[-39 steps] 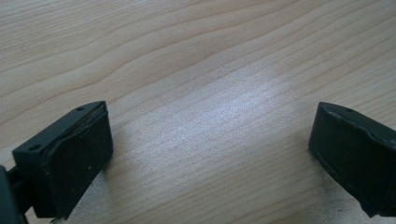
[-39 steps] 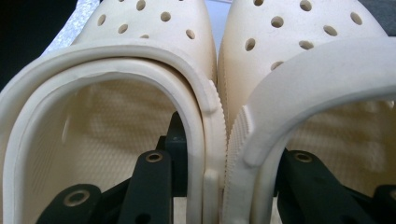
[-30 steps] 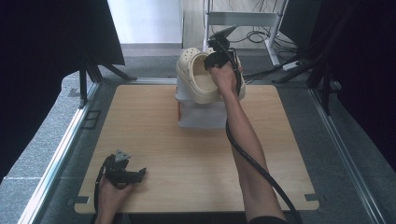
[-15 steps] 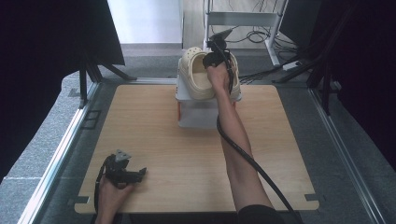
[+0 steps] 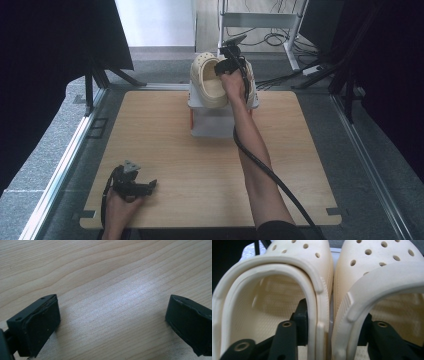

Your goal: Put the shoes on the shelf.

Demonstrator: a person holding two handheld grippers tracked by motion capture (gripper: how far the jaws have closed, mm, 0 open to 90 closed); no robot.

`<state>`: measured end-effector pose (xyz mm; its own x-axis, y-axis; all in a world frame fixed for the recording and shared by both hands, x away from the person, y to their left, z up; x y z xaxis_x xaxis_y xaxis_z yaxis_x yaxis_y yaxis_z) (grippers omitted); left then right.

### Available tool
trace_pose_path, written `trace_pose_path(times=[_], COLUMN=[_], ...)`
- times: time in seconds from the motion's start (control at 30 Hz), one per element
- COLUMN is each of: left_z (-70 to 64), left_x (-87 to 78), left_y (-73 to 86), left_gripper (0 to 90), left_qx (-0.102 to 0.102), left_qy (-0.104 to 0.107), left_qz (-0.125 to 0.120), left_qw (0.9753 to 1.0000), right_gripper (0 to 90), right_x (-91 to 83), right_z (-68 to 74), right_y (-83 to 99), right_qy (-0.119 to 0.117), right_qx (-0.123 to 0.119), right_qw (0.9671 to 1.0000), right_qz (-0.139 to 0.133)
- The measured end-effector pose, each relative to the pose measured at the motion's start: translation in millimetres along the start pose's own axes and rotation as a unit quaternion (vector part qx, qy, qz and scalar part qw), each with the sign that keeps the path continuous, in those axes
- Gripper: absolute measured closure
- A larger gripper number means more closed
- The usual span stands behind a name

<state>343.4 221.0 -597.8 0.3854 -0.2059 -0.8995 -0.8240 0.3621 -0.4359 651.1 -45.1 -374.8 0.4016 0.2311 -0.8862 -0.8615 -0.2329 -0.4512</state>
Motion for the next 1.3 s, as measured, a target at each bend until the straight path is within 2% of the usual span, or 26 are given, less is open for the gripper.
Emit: trace_pose_path(times=[0.13,0.23,0.43,0.63,0.8,0.87,1.03,1.17,1.3], left_z=[0.0,0.0,0.0,0.0,0.0,-0.1,0.0,-0.2,-0.2], left_x=[0.0,0.0,0.0,0.0,0.0,0.0,0.2,0.2,0.1], left_y=[0.0,0.0,0.0,0.0,0.0,0.0,-0.2,0.0,-0.1], left_gripper=[0.0,0.0,0.0,0.0,0.0,0.0,0.0,0.0,0.0], left_qx=[0.0,0.0,0.0,0.0,0.0,0.0,-0.001,-0.001,-0.002], left_qy=[0.0,0.0,0.0,0.0,0.0,0.0,-0.001,-0.001,0.0], left_qz=[0.0,0.0,0.0,0.0,0.0,0.0,-0.001,-0.001,-0.001], left_qw=[1.0,1.0,1.0,1.0,1.0,1.0,1.0,1.0,1.0], right_gripper=[42.0,37.0,31.1,28.0,26.4,25.6,20.9,16.8,12.7], right_x=[-6.5,-9.2,-17.9,-27.0,-36.7,-40.6,-49.4,-53.7,-60.0], right_z=[4.5,6.8,9.3,10.1,10.6,12.8,19.6,23.4,27.6], right_y=[0.9,4.1,10.0,16.6,22.5,25.8,35.5,45.4,55.7], right_qy=[-0.003,0.009,0.021,0.017,0.004,-0.011,-0.027,-0.03,-0.05], right_qx=[-0.032,-0.059,-0.088,-0.104,-0.116,-0.123,-0.151,-0.173,-0.185], right_qw=[0.9994,0.9982,0.9958,0.9942,0.9928,0.9918,0.9875,0.9839,0.981], right_qz=[-0.011,-0.008,-0.011,-0.022,-0.03,-0.031,-0.035,-0.031,-0.03])
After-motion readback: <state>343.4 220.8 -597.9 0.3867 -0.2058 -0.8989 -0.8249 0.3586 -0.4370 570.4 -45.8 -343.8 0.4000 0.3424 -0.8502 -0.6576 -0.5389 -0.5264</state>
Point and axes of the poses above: each handheld gripper's, and its own axes: x roughly forward along the jaws, y roughly out of its underside, z roughly to its left, the point moved 10 cm from there along x, roughly forward along the jaws, and after that the axes turned 15 degrees about z, right-handed, at the moved point
